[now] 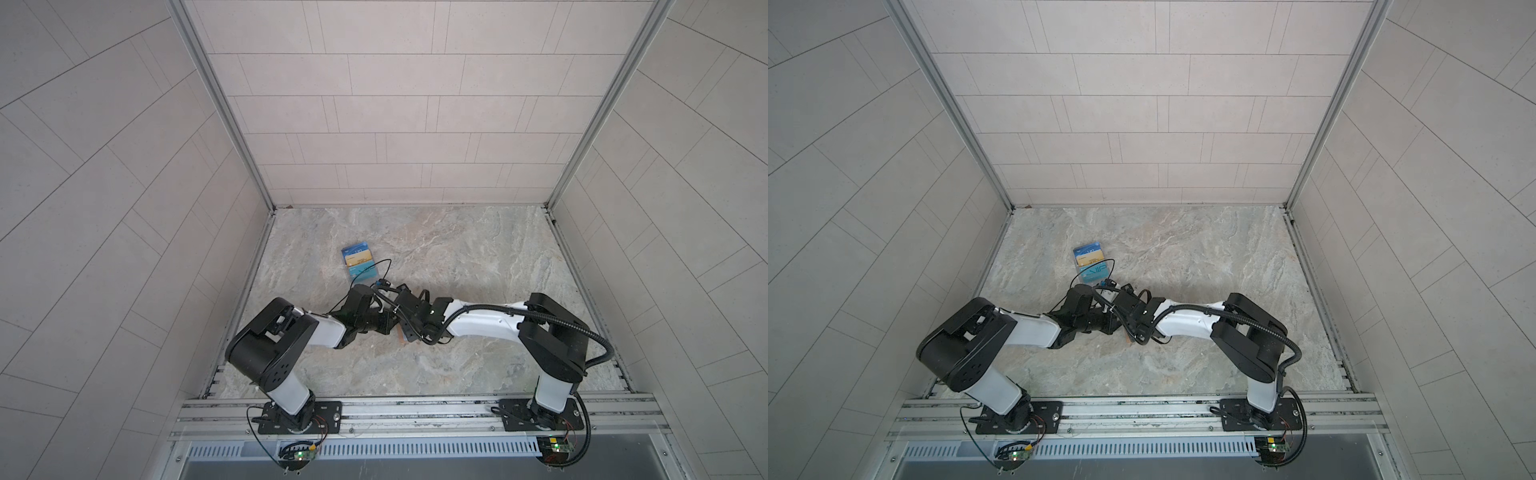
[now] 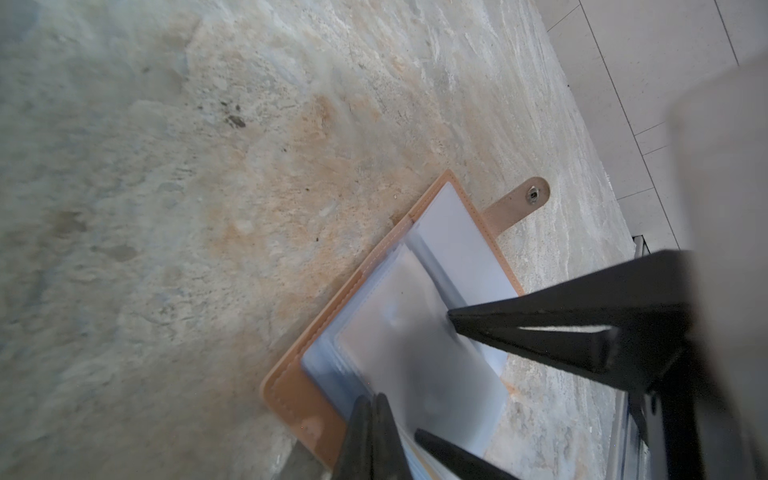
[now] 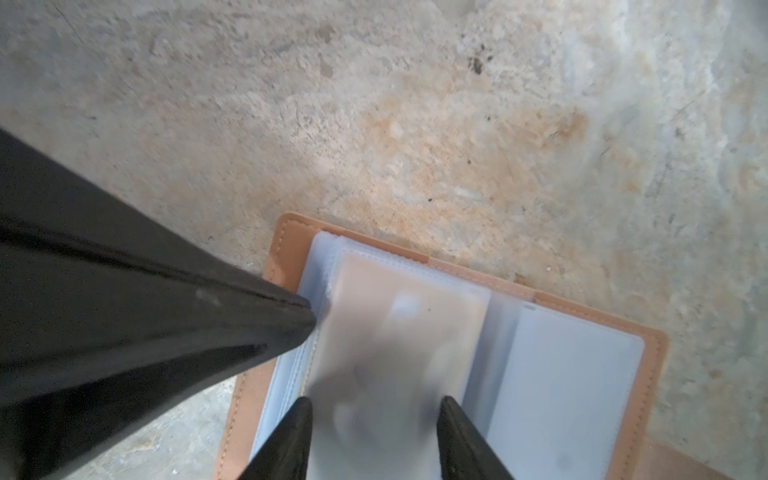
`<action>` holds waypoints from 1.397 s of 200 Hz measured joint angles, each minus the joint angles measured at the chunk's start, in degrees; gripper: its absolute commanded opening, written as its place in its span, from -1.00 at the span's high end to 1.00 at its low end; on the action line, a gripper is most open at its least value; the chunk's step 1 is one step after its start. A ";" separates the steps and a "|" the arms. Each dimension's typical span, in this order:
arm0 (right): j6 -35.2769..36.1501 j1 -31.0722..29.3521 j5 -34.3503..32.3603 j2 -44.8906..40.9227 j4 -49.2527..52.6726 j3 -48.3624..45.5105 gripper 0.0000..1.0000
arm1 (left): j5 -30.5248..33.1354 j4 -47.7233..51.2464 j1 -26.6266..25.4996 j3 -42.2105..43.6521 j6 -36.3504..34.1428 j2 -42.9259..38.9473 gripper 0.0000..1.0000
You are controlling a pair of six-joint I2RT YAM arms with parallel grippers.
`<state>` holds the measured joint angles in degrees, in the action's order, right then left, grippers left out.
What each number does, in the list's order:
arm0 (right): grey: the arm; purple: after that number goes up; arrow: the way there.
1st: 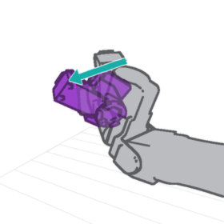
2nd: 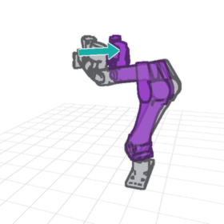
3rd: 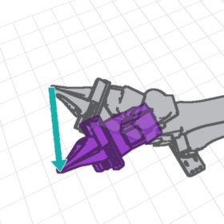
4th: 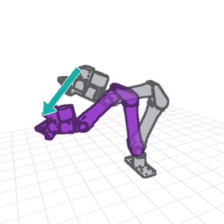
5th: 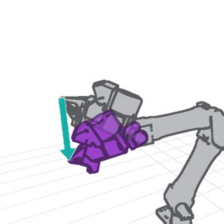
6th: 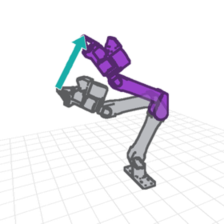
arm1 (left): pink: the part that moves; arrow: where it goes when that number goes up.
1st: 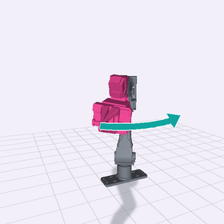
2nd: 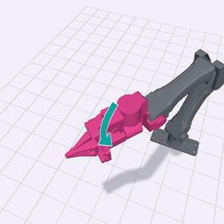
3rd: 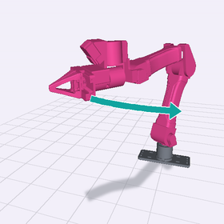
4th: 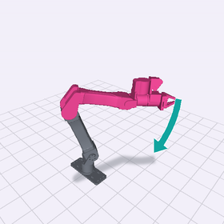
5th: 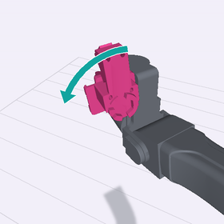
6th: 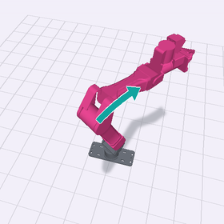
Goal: Take the credit cards out of the card holder
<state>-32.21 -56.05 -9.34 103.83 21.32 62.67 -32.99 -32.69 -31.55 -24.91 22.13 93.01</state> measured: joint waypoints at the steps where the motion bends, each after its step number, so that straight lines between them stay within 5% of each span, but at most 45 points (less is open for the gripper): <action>1: 0.00 0.00 -0.04 0.00 0.00 0.00 0.05 | 0.02 -0.02 0.00 0.02 0.00 0.02 0.98; 59: 0.02 1.03 -2.36 -0.02 1.18 0.00 0.21 | -0.20 -2.29 0.00 0.50 -0.04 1.88 0.98; 104: 1.16 1.86 -0.79 -0.87 0.96 -0.59 -0.22 | -0.39 -4.26 0.02 0.50 -0.04 3.06 0.98; 210: 3.32 1.51 4.20 -0.44 0.81 -0.39 -0.37 | -0.55 -5.14 0.02 0.50 -0.07 3.58 0.99; 279: 3.58 1.42 3.93 -0.26 1.01 0.04 -0.13 | -0.66 -5.66 0.02 0.50 -0.07 3.91 0.99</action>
<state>-28.62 -54.63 -5.41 103.57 22.33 62.72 -33.65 -38.35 -31.53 -24.40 22.06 96.92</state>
